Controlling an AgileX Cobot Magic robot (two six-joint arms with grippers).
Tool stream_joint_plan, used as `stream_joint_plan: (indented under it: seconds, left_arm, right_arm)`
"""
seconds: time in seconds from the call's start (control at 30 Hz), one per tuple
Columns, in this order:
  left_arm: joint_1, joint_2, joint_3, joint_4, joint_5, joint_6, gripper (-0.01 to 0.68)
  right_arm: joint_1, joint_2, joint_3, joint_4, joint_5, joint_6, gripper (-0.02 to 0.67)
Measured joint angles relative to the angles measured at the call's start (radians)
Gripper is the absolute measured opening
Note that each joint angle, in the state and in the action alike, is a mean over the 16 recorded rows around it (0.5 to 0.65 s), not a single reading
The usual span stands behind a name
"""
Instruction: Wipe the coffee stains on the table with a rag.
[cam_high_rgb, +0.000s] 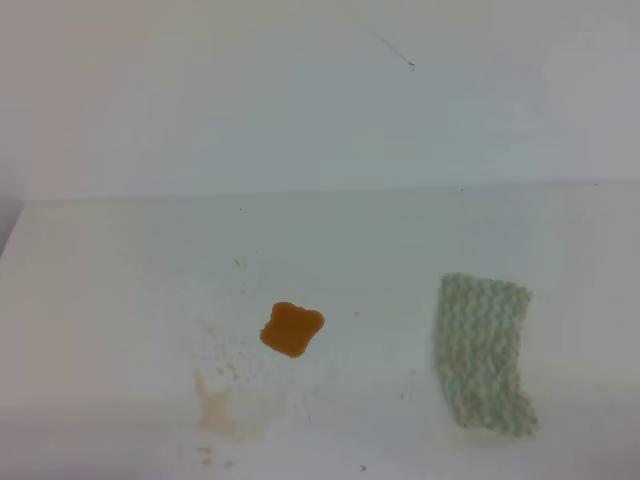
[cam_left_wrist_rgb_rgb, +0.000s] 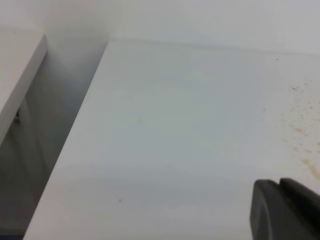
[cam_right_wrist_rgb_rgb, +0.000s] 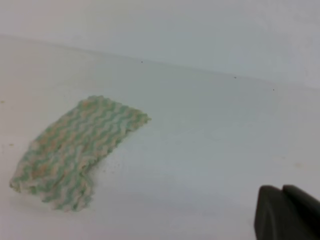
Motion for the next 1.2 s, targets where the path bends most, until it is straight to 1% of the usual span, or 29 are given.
stream_joint_plan:
  seconds: [1.2]
  left_arm:
    - [0.000, 0.000, 0.000, 0.000, 0.002, 0.000, -0.002]
  right_arm:
    - [0.000, 0.002, -0.002, 0.000, -0.004, 0.000, -0.003]
